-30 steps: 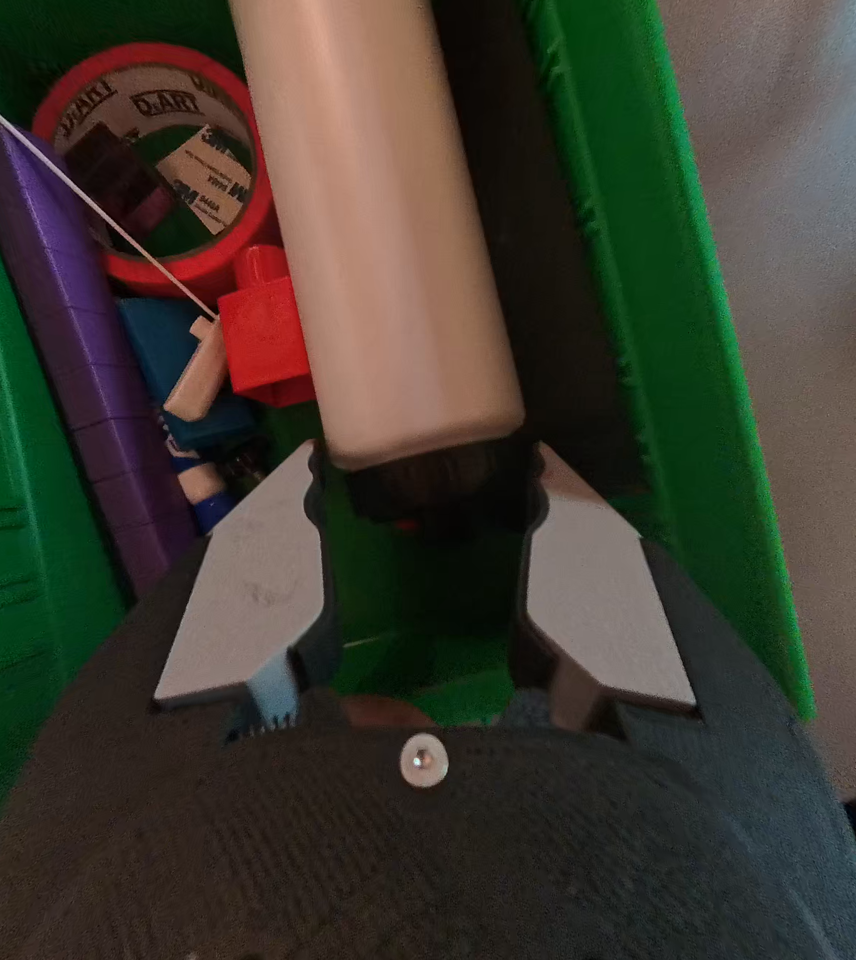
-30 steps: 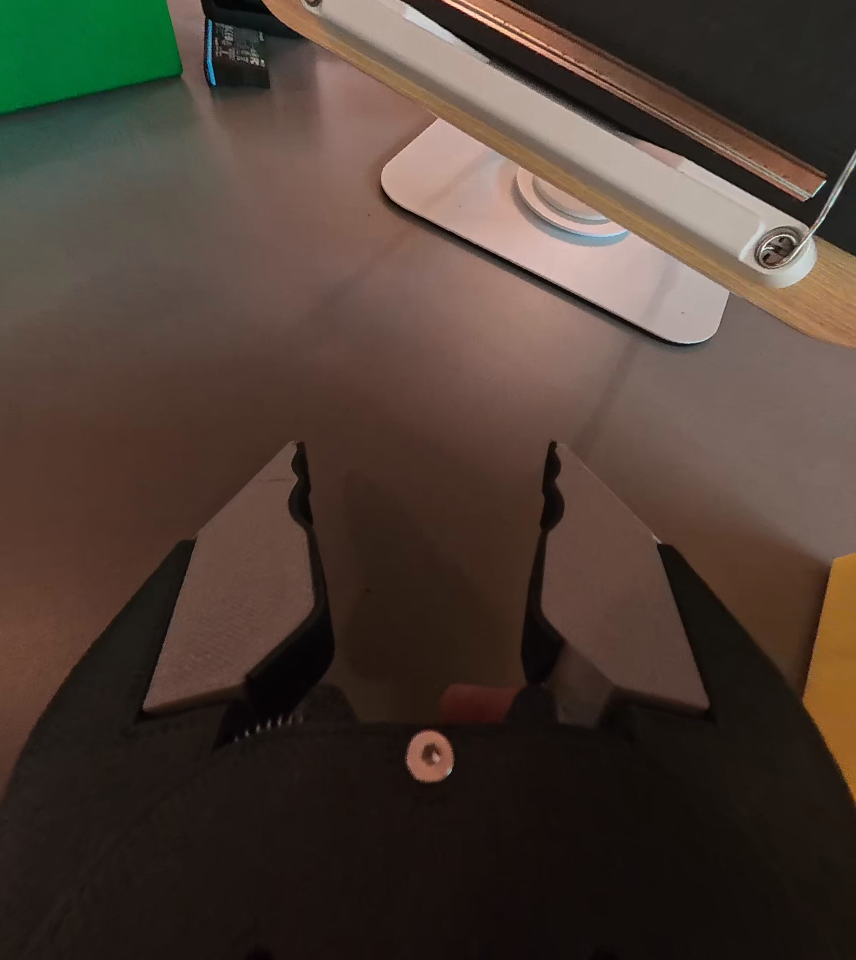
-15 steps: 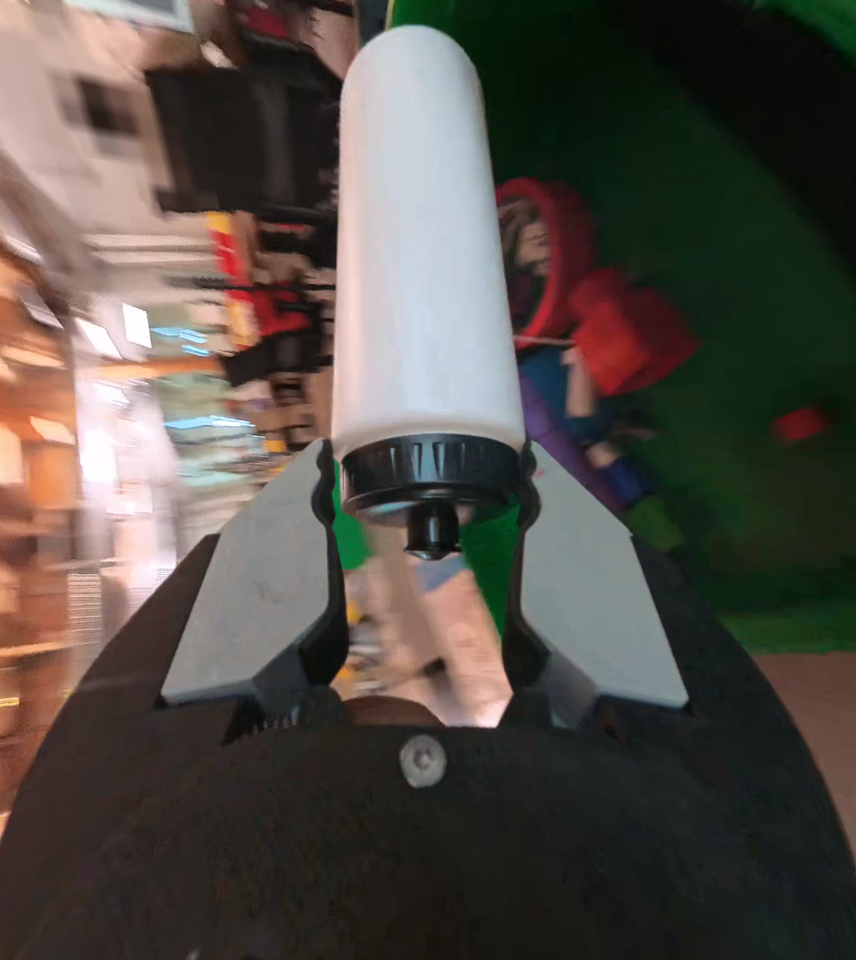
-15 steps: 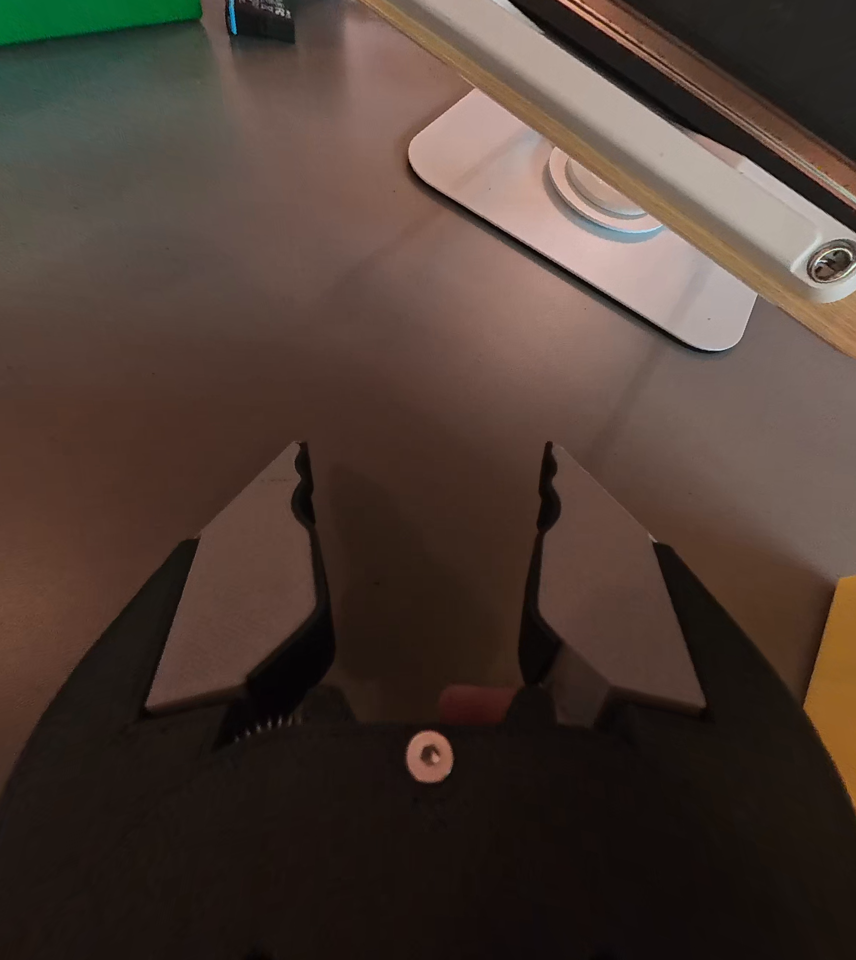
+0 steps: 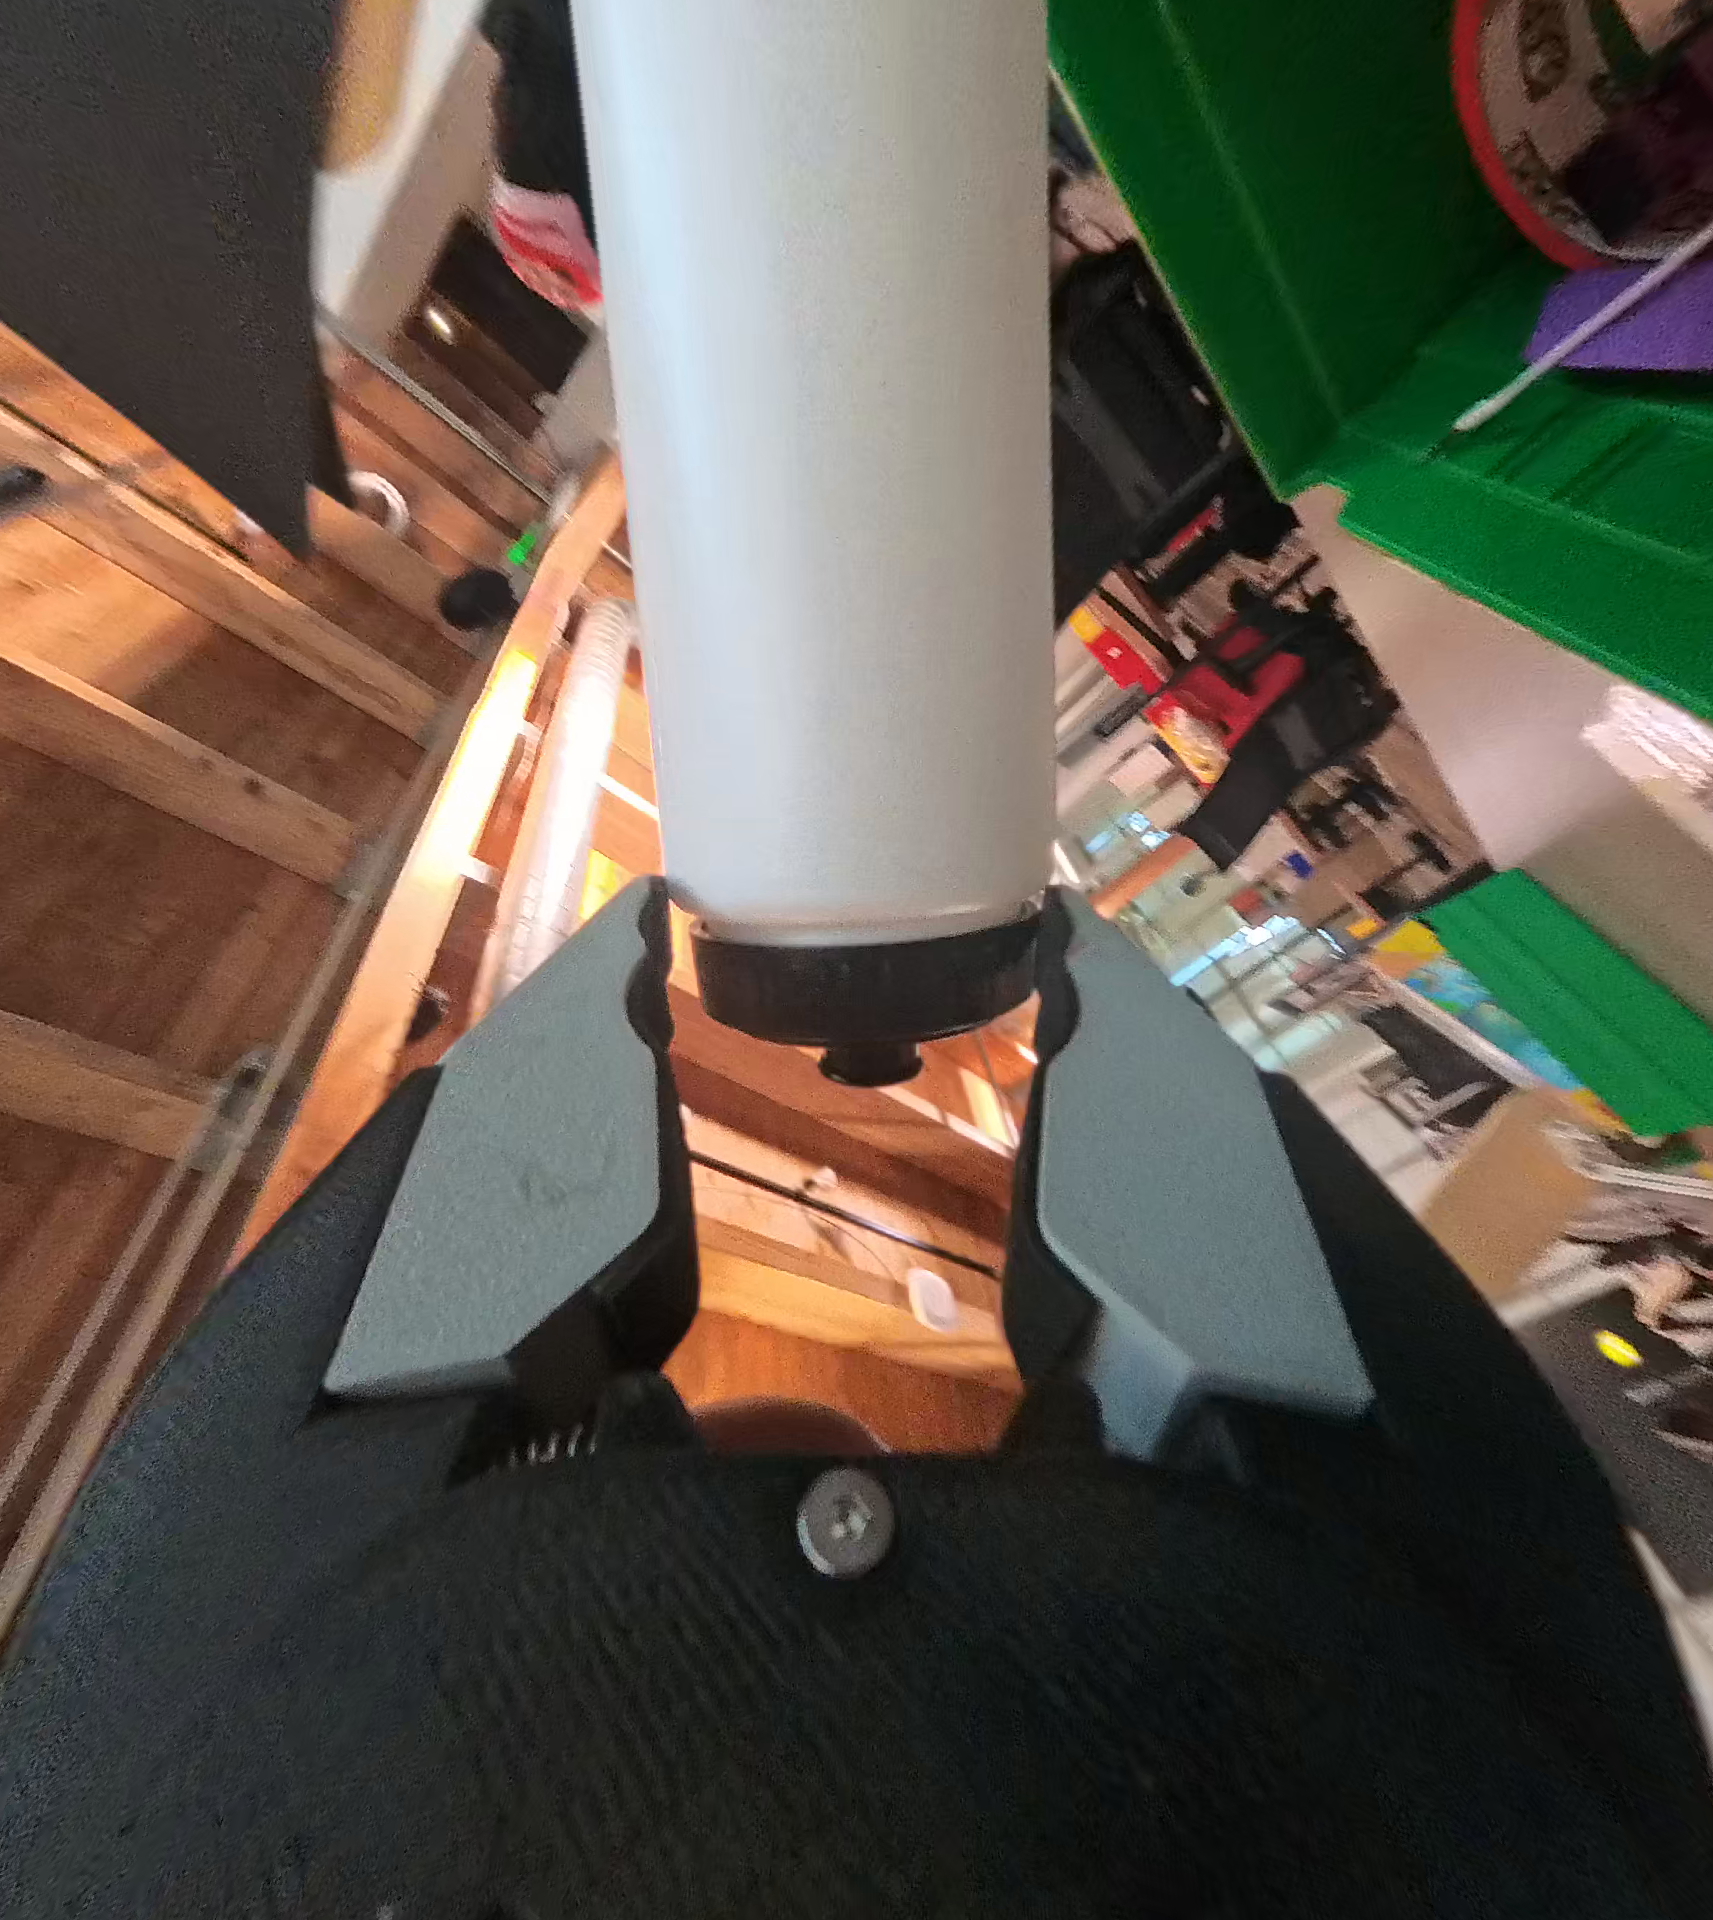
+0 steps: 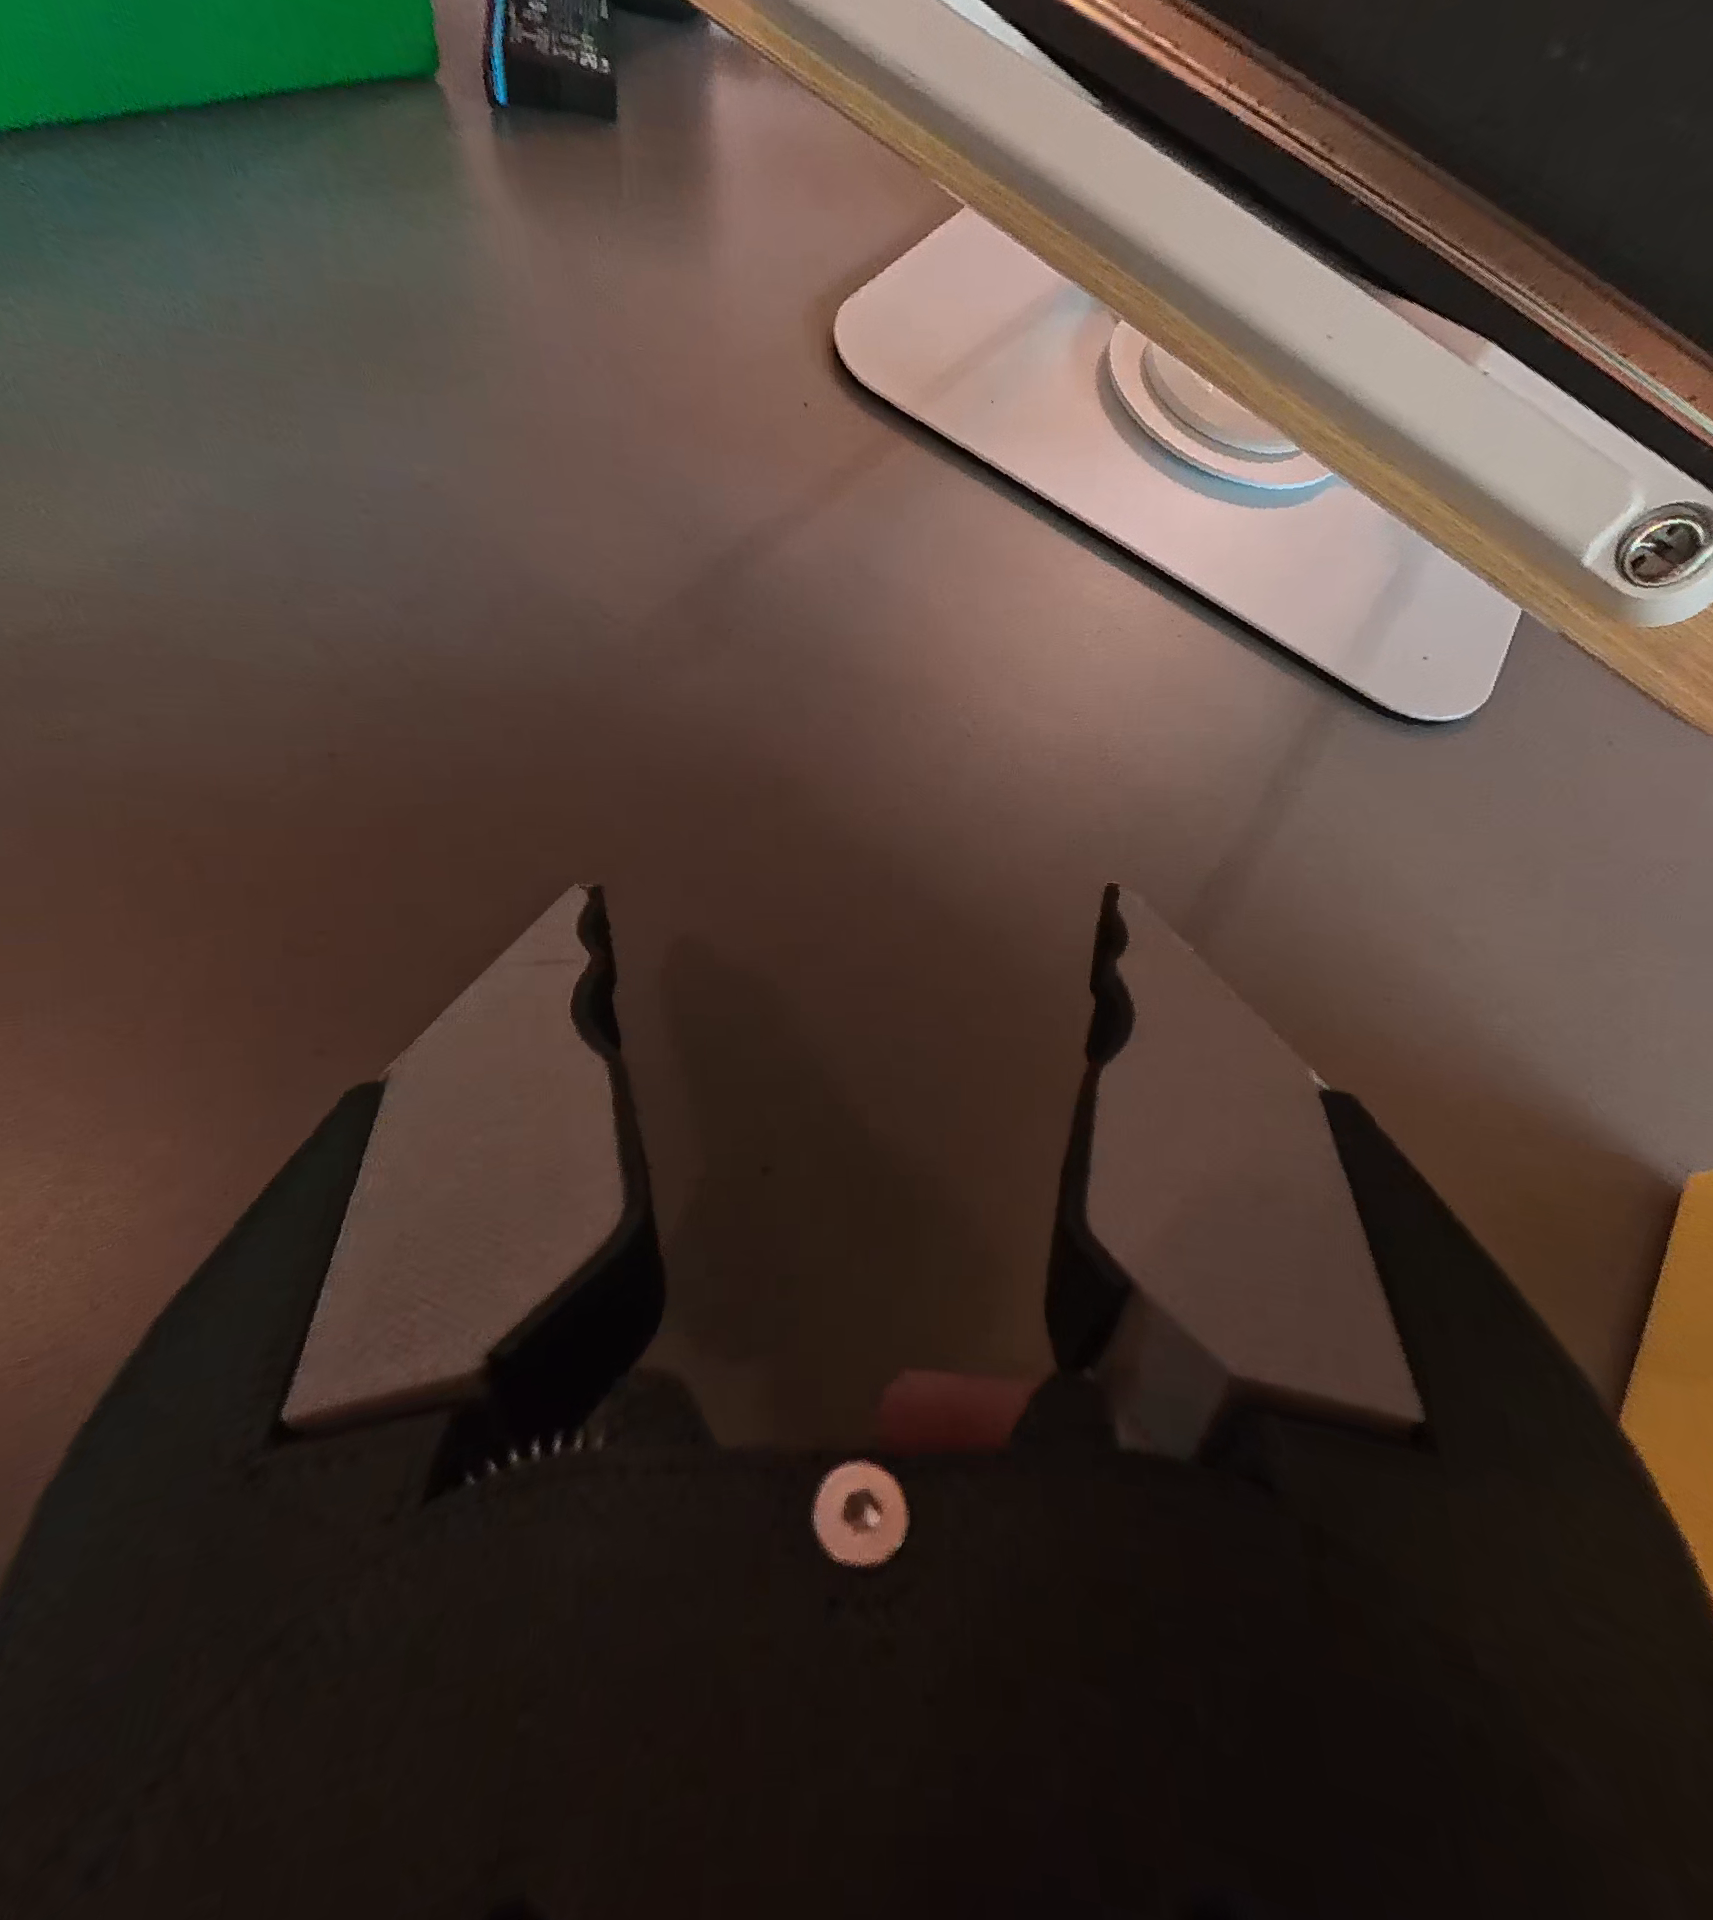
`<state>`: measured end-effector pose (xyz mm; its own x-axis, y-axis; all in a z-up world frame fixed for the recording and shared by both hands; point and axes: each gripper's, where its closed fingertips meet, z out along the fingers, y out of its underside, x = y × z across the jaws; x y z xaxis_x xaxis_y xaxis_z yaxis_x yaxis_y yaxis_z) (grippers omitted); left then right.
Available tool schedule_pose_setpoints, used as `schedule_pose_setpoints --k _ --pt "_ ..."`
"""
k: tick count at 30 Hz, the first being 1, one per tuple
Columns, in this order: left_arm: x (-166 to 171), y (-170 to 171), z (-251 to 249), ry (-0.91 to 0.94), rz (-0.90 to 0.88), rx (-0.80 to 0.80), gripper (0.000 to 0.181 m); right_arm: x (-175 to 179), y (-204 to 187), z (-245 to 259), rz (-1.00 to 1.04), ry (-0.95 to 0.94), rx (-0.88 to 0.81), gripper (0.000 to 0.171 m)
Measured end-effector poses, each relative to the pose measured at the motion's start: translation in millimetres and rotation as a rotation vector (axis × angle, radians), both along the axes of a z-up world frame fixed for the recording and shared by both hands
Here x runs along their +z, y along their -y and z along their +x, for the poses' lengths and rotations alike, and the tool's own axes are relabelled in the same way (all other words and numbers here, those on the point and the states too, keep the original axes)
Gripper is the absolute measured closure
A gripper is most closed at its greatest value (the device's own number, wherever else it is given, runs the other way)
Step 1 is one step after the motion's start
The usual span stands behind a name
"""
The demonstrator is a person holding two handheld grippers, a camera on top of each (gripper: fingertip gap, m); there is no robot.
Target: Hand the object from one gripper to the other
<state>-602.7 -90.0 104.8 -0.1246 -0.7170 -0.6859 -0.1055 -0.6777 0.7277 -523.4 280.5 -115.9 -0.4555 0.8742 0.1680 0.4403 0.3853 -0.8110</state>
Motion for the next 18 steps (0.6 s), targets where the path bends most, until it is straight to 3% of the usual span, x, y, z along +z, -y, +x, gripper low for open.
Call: schedule_pose_setpoints --k 9,14,18 --pt "6 -86 30 -0.039 -0.161 -0.199 0.113 28 27 9 -0.159 -0.091 0.133 0.078" --pt "-21 -142 52 -0.016 -0.260 -0.335 0.113 72 68 42 -0.373 -0.191 0.402 0.075" --pt "-48 -177 69 0.026 -0.334 -0.418 0.113 82 87 63 -0.372 -0.221 0.526 0.079"
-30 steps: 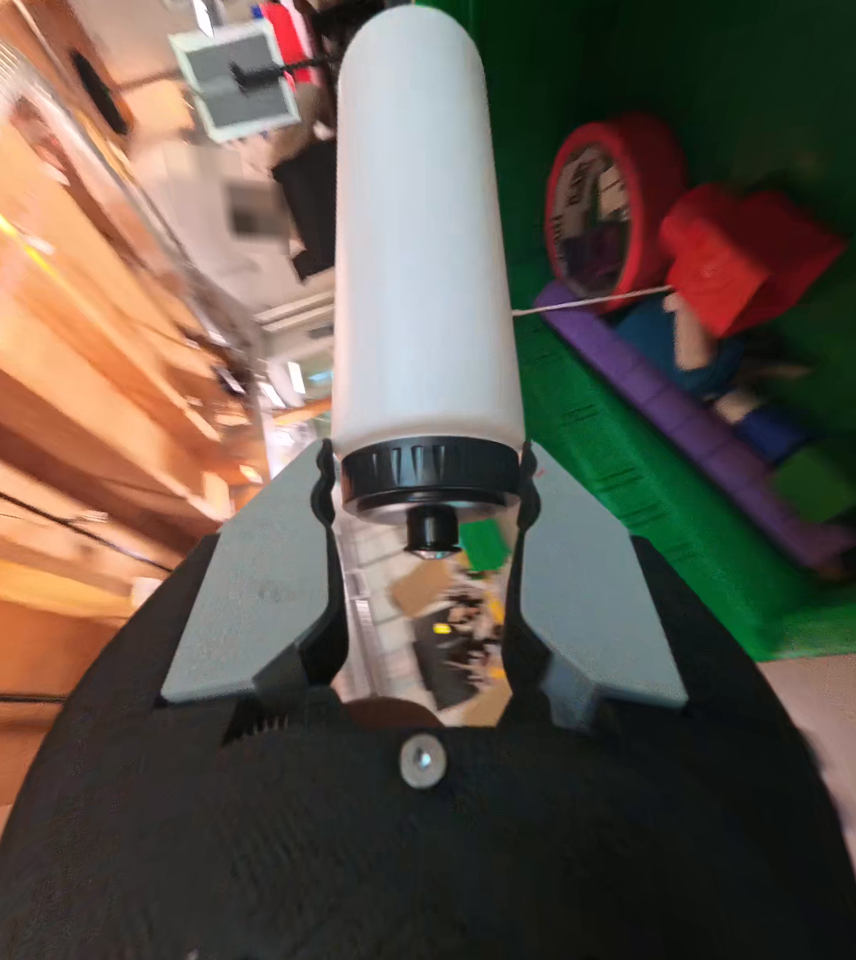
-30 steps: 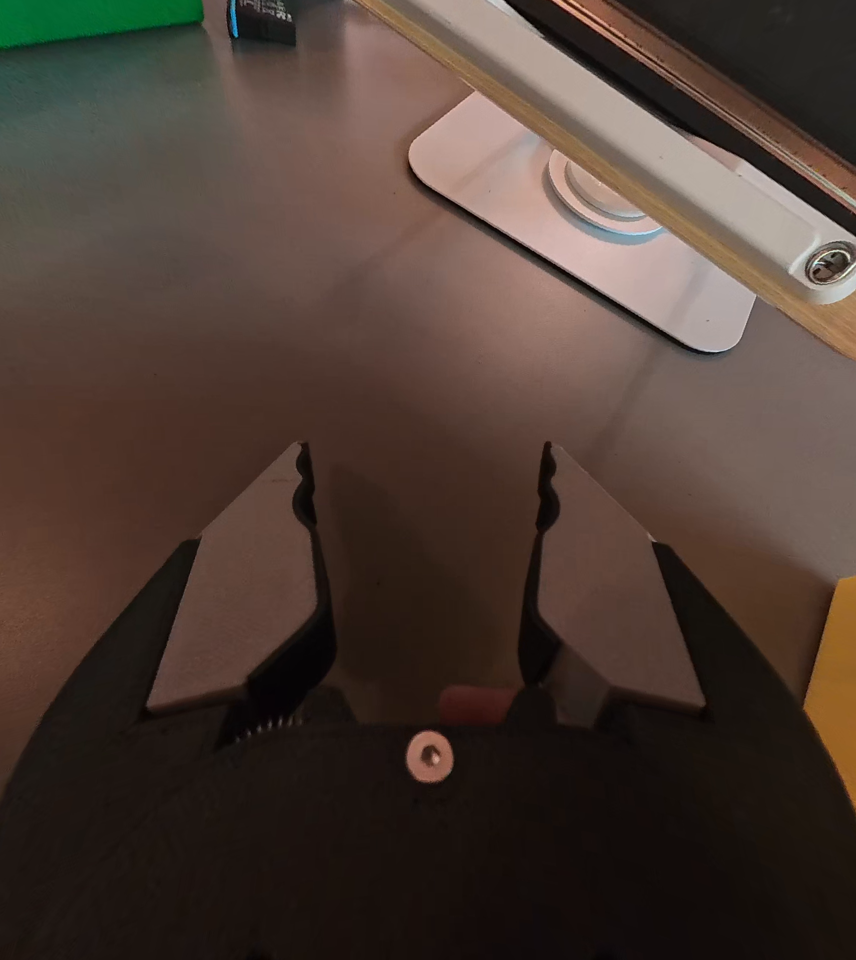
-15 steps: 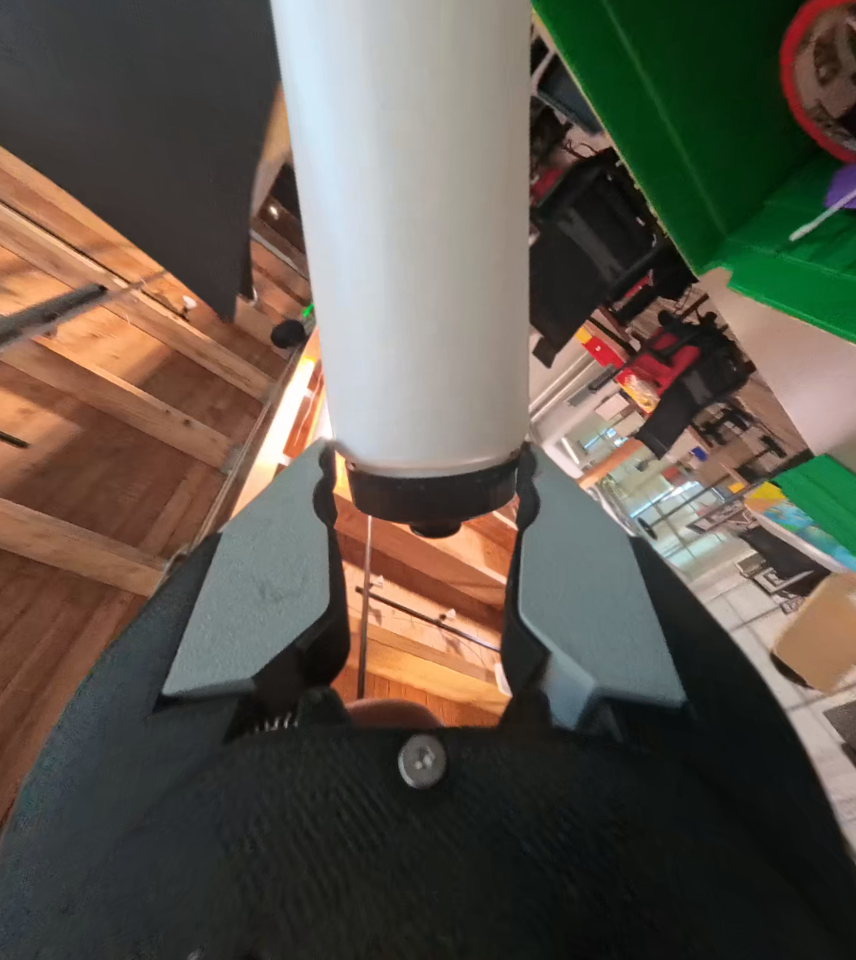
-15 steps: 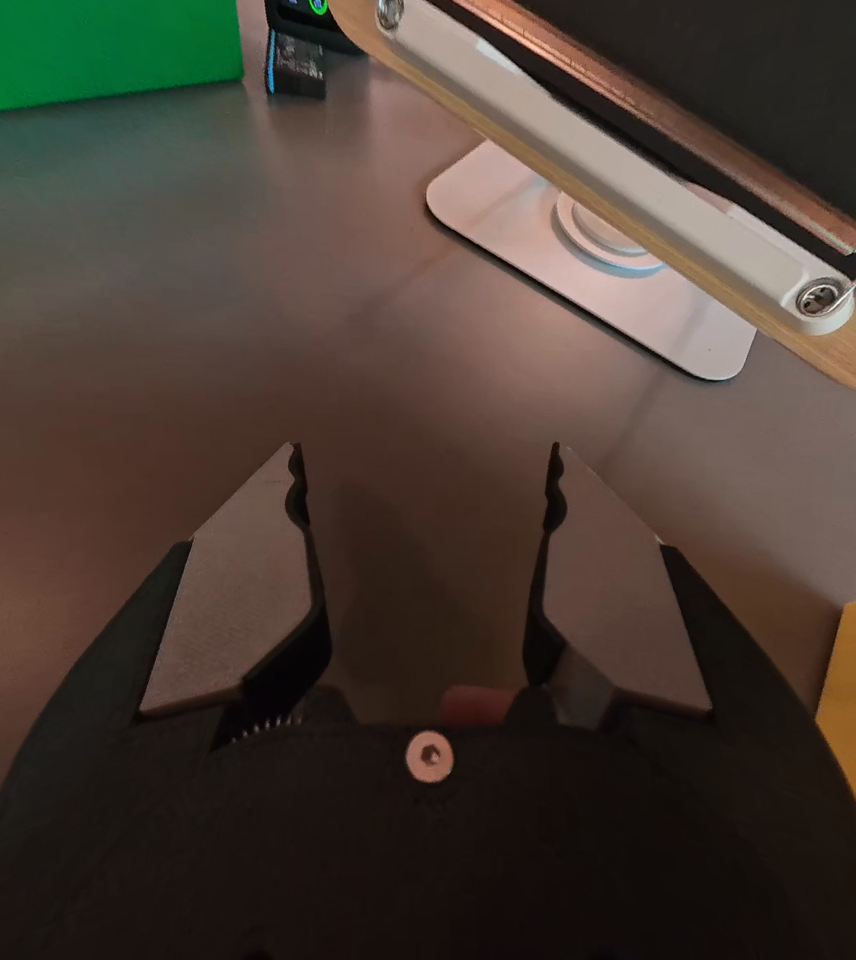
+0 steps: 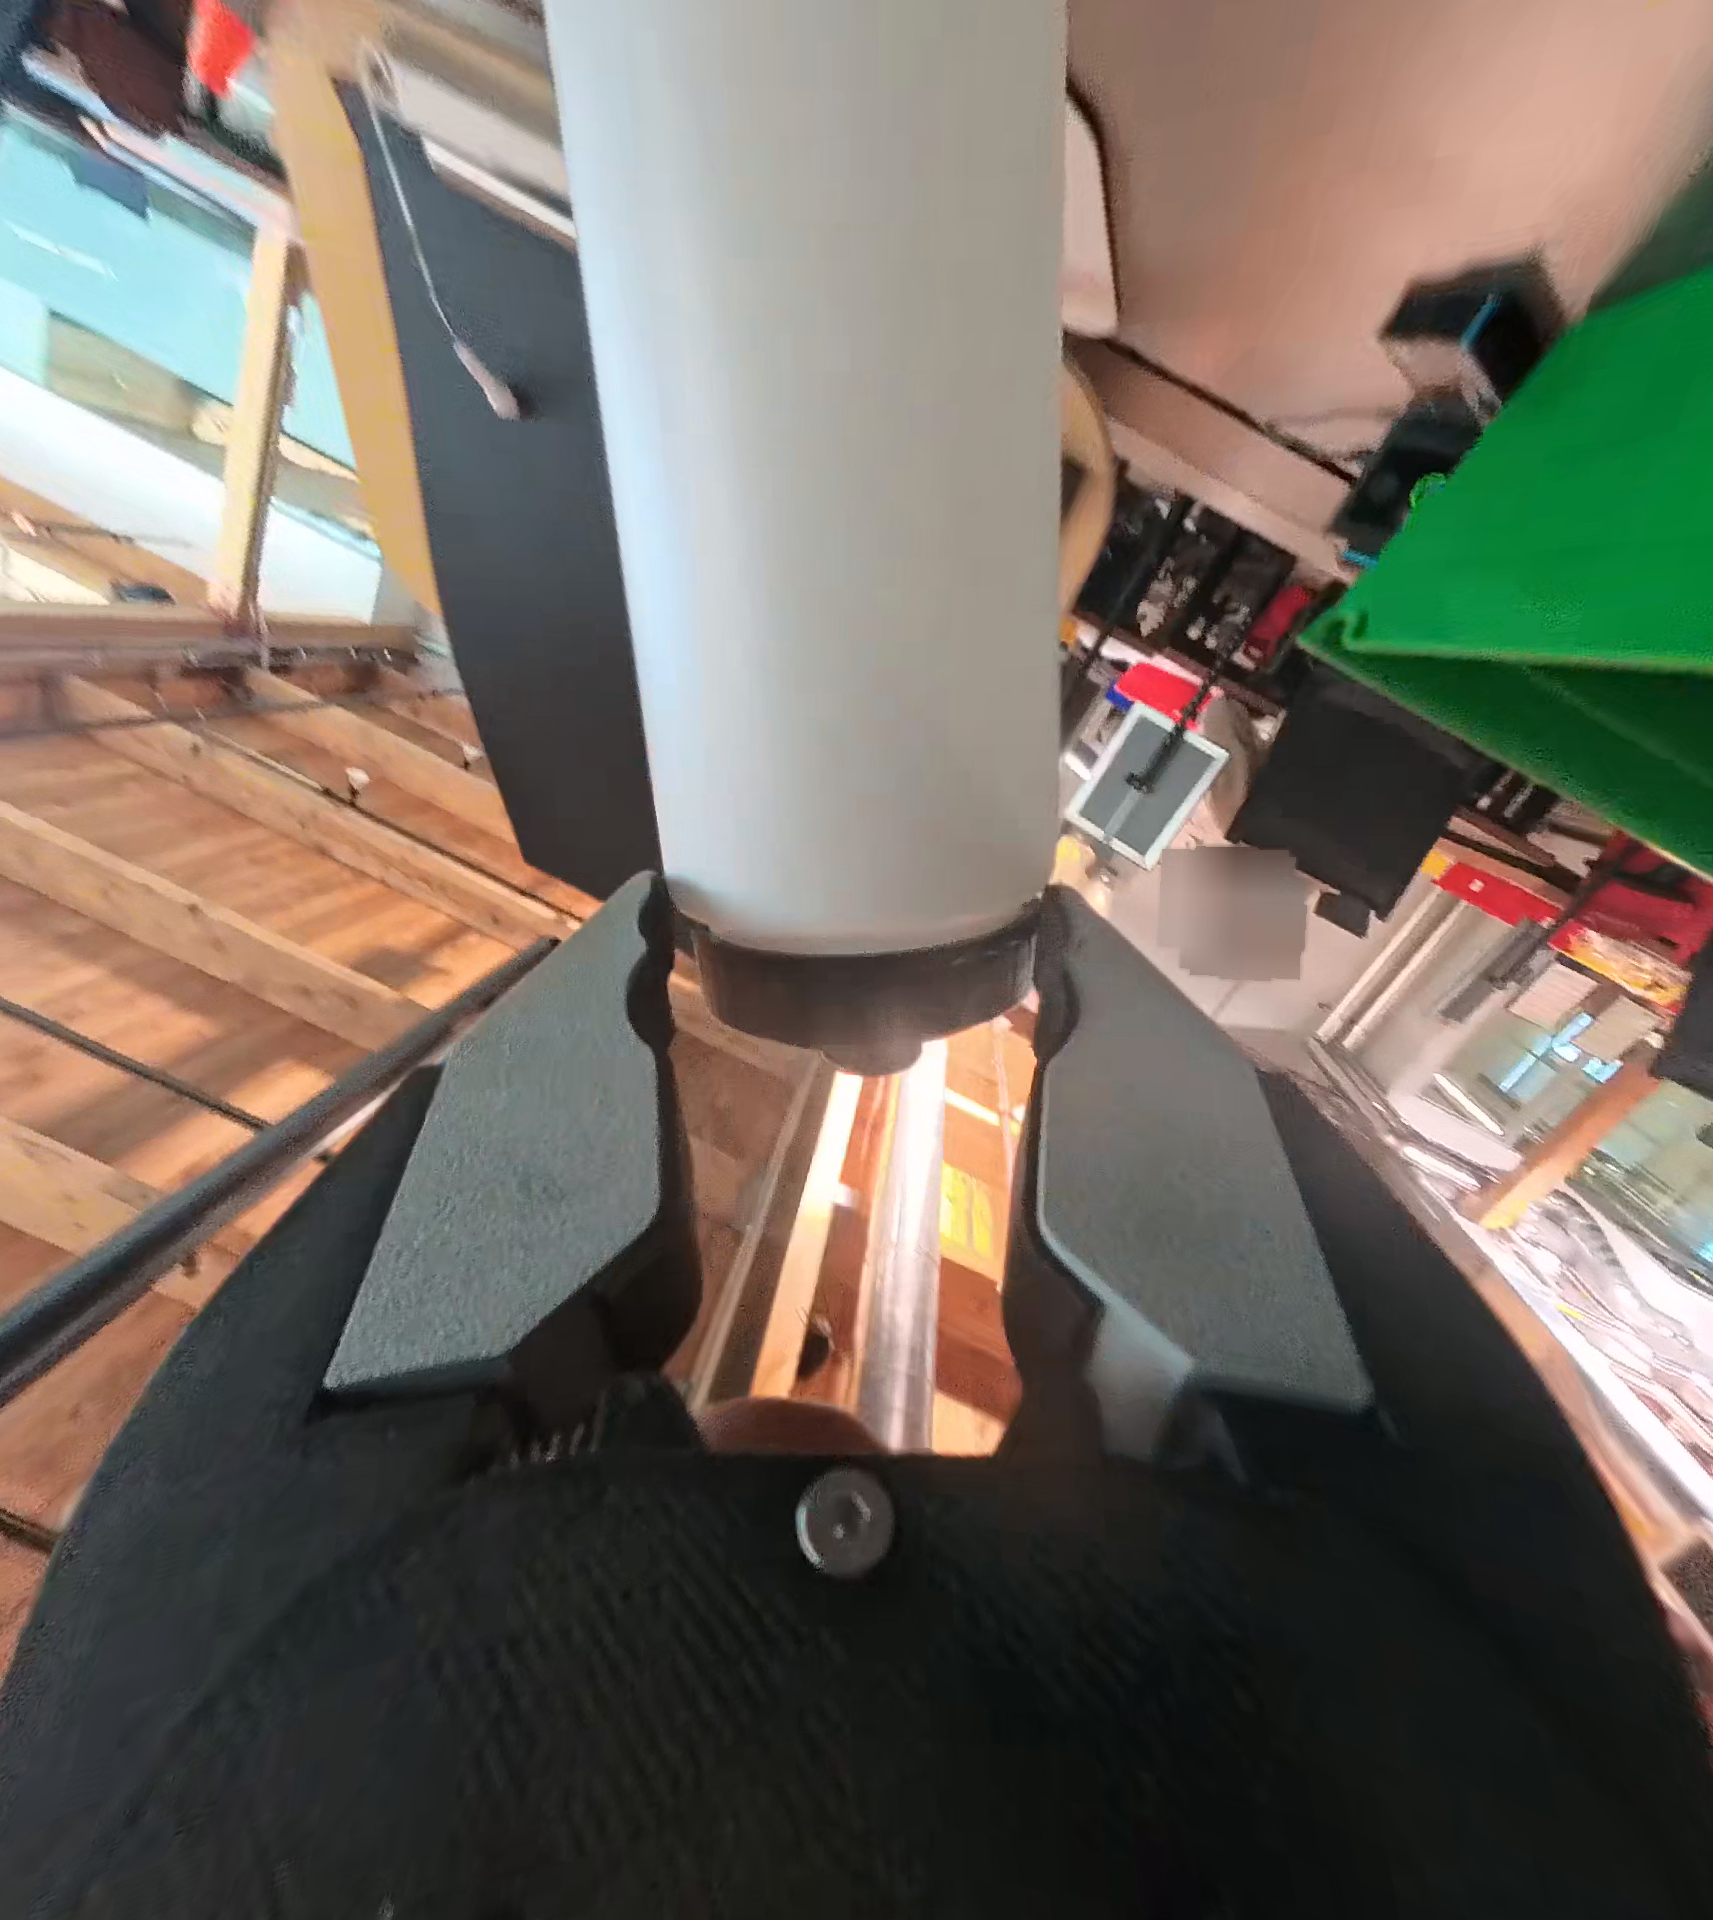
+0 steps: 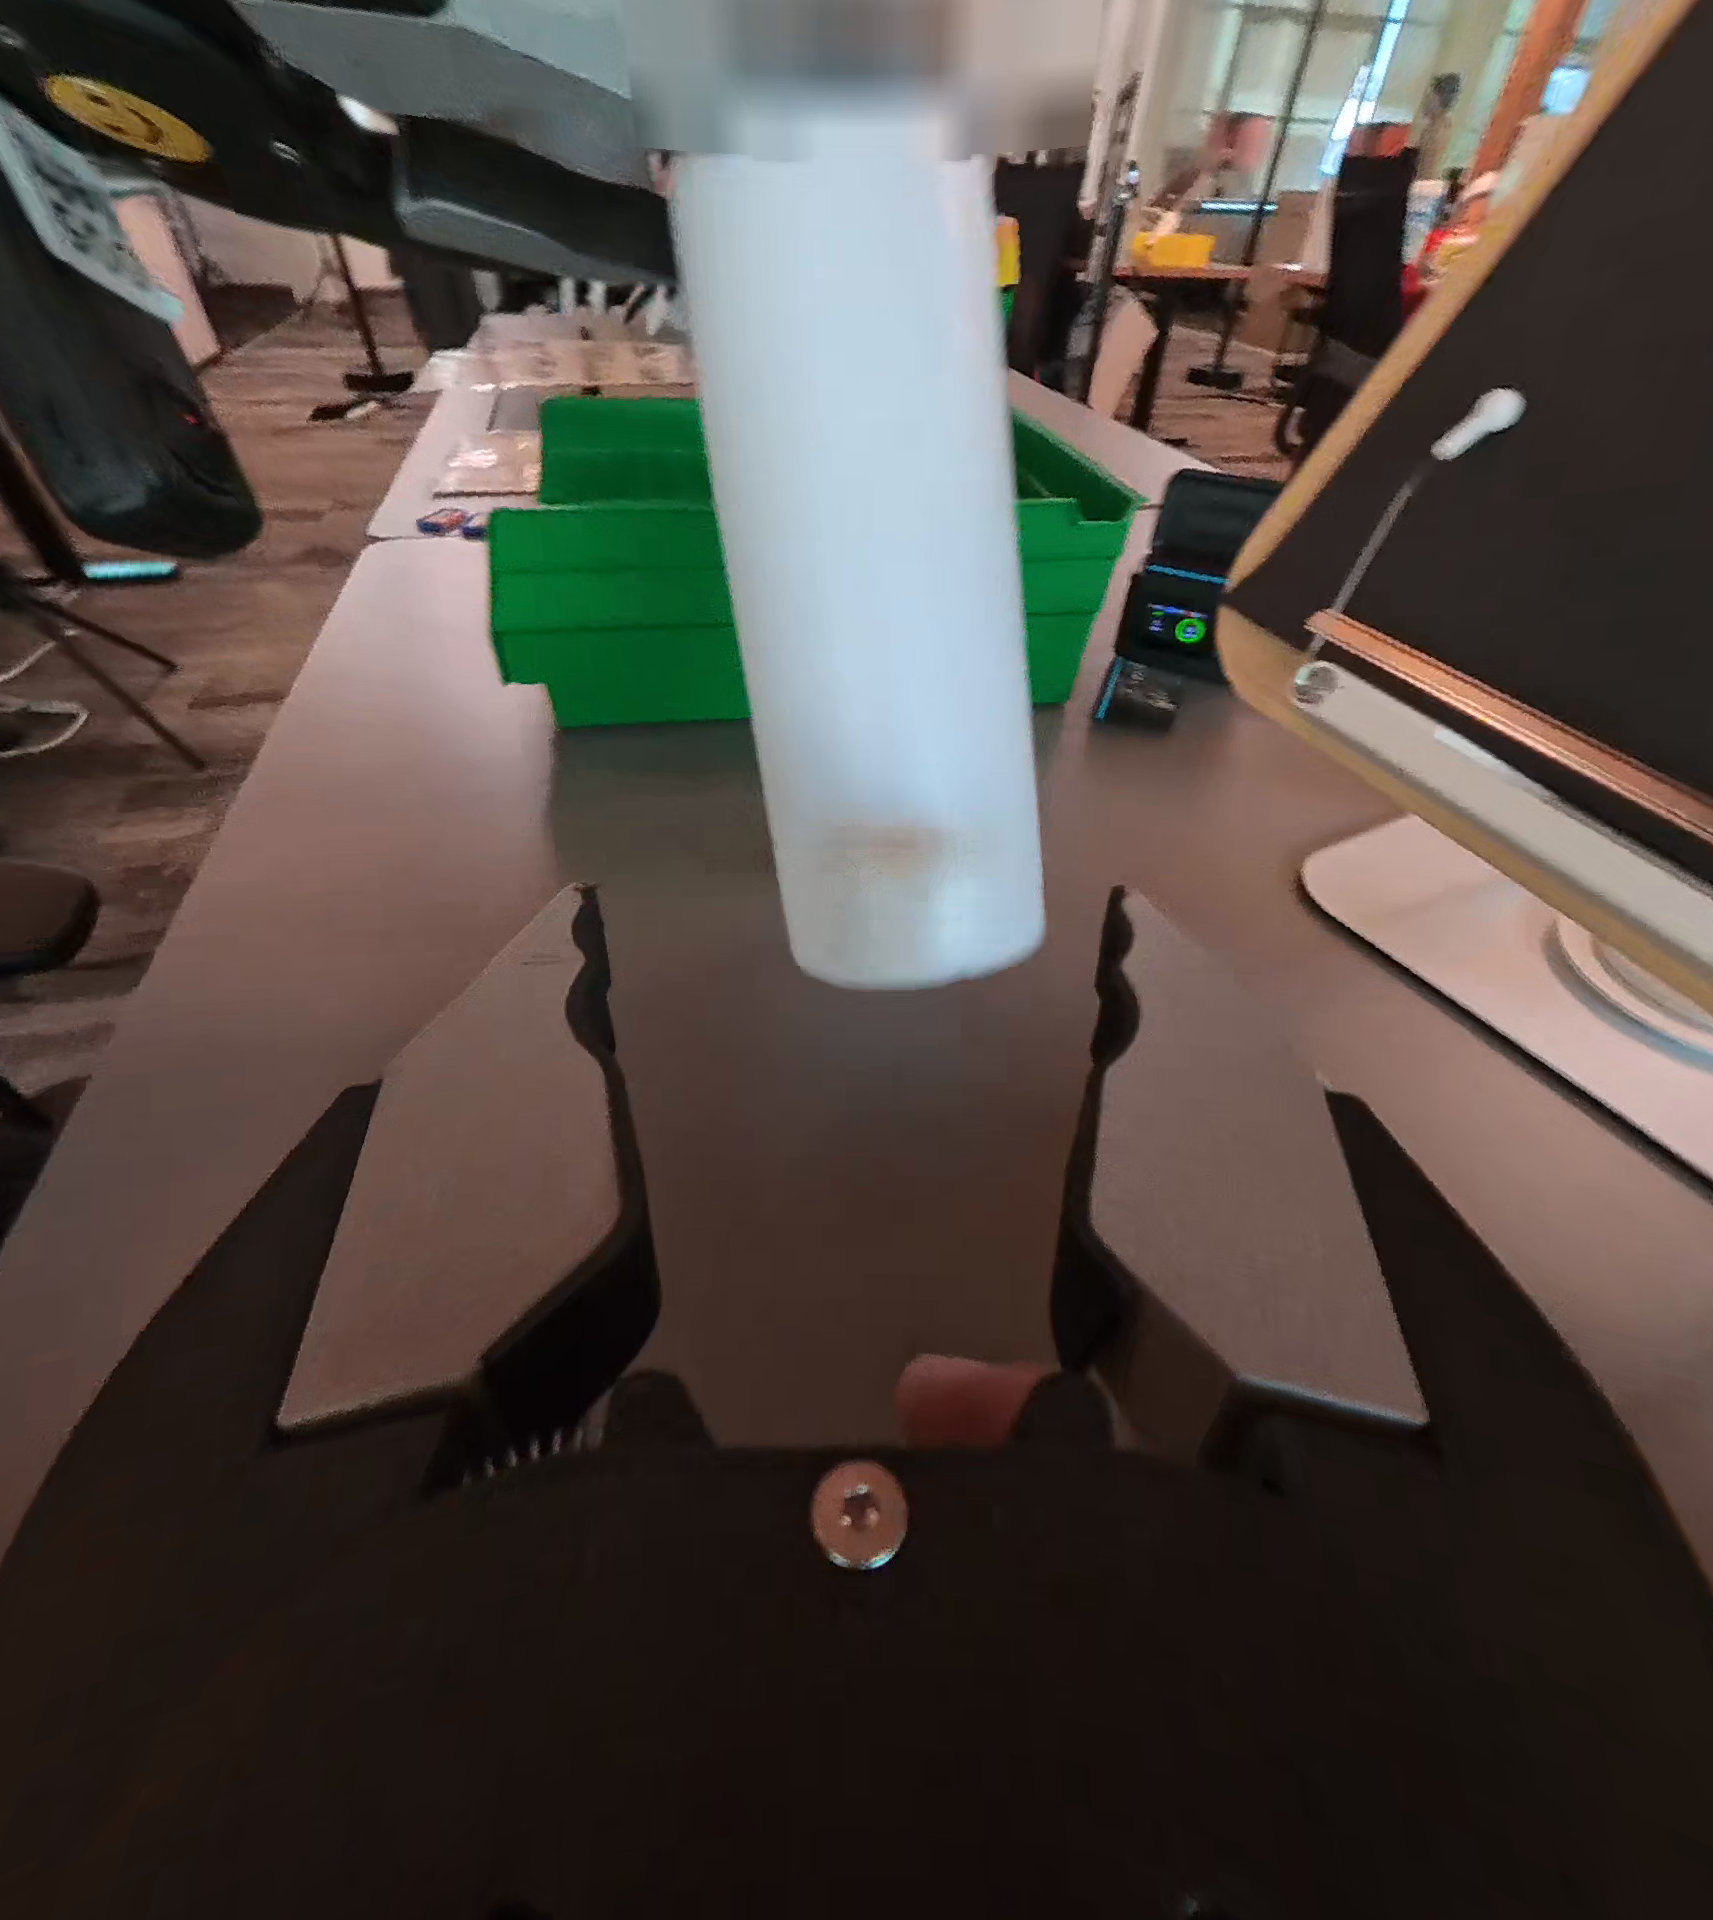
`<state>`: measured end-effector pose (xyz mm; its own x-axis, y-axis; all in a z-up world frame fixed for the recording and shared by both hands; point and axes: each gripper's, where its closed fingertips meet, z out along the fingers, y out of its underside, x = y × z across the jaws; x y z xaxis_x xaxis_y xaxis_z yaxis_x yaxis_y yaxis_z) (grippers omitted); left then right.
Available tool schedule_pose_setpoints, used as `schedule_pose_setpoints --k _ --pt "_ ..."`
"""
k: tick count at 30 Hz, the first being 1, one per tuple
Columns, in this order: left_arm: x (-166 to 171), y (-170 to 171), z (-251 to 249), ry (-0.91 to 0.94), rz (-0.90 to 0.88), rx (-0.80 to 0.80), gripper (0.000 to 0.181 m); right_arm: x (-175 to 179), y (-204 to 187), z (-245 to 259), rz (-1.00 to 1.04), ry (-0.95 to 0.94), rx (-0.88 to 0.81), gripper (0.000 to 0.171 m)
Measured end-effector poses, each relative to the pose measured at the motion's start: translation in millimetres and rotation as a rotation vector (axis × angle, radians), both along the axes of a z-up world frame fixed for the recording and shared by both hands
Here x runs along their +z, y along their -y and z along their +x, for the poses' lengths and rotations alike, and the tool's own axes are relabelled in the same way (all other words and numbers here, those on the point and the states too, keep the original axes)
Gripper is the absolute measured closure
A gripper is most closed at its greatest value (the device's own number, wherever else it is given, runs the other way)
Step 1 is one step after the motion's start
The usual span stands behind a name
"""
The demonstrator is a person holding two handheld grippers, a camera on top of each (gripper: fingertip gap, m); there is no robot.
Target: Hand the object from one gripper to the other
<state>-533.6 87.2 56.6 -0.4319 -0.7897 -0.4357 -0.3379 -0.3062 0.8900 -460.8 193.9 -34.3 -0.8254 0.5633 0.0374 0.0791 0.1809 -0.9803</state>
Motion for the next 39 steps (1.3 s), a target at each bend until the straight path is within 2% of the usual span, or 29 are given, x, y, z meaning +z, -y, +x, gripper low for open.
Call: schedule_pose_setpoints --k 6,9,12,18,23,28,33,36,39 --pt "-26 -49 30 0.057 -0.004 -0.098 0.113 -21 14 4 0.108 0.007 0.024 0.077" --pt "-28 -70 43 0.094 0.038 -0.126 0.114 -28 11 0 0.147 0.007 0.004 0.083" --pt "-19 -88 45 0.081 0.077 -0.130 0.120 -34 9 -5 0.133 0.058 -0.013 0.078" --pt "-16 -103 39 0.037 0.080 -0.159 0.121 -35 -3 -12 0.145 0.066 -0.063 0.077" --pt "-4 -119 52 0.047 0.159 -0.192 0.122 -46 -5 -17 0.181 0.089 -0.088 0.065" --pt "2 -133 64 0.208 0.323 -0.186 0.151 -57 -13 -23 0.209 0.125 -0.119 0.066" --pt "1 -129 65 0.228 0.415 -0.152 0.153 -59 -16 -25 0.235 0.115 -0.132 0.068" --pt "-9 -116 62 0.376 0.475 -0.068 0.140 -60 -16 -25 0.240 0.118 -0.133 0.070" --pt "-31 -98 60 0.653 0.562 0.137 0.118 -60 -17 -25 0.241 0.122 -0.129 0.071"
